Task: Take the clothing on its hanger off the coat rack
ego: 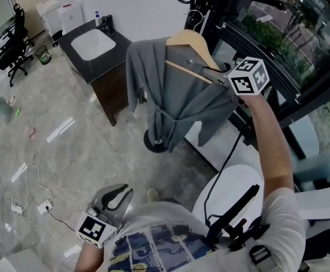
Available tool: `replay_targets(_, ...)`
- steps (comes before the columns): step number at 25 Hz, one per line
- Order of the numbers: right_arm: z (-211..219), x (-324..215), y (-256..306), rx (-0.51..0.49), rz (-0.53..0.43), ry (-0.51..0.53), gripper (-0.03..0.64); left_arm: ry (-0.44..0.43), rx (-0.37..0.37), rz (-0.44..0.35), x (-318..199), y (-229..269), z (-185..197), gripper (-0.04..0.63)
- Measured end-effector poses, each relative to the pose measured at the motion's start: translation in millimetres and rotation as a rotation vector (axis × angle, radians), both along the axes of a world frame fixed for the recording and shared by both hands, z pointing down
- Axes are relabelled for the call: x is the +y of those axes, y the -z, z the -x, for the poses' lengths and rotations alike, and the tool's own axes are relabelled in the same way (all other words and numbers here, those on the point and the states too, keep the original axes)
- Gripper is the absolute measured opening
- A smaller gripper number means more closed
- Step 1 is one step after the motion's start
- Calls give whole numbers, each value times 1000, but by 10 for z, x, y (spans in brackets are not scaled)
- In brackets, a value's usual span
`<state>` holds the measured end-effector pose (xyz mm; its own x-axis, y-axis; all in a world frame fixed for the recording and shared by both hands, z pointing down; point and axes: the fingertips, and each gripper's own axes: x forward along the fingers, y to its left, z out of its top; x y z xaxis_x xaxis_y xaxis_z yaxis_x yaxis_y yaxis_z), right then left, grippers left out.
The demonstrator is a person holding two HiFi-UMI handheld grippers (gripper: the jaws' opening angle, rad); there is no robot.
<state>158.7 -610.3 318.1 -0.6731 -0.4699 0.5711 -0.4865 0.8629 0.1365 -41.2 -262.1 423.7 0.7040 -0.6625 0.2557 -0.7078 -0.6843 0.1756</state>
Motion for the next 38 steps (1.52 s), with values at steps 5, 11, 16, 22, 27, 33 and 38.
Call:
replay_targets(5, 2, 113, 217, -16, -20, -13, 3, -4, 6, -1, 102, 9, 75, 63)
replay_targets(11, 65, 409, 390, -12, -32, -12, 5, -15, 18, -3, 274, 28, 206, 63)
replay_targets(16, 153, 766, 442, 0, -47, -15, 5, -36, 19, -8, 470, 23, 307, 63)
replay_targets(22, 308, 1333, 407, -1, -55, -6, 5, -53, 18, -8, 788, -15, 464, 63)
replay_targets(27, 450, 1837, 393, -4, -52, 5, 5, -67, 23, -13, 1083, -36, 594, 63)
replay_targets(33, 723, 2567, 383, -18, -57, 32, 5, -105, 18, -9, 1452, -109, 785, 63)
replay_targets(38, 948, 3219, 351, -46, -51, 45, 5, -158, 17, -11, 1798, -133, 848, 63)
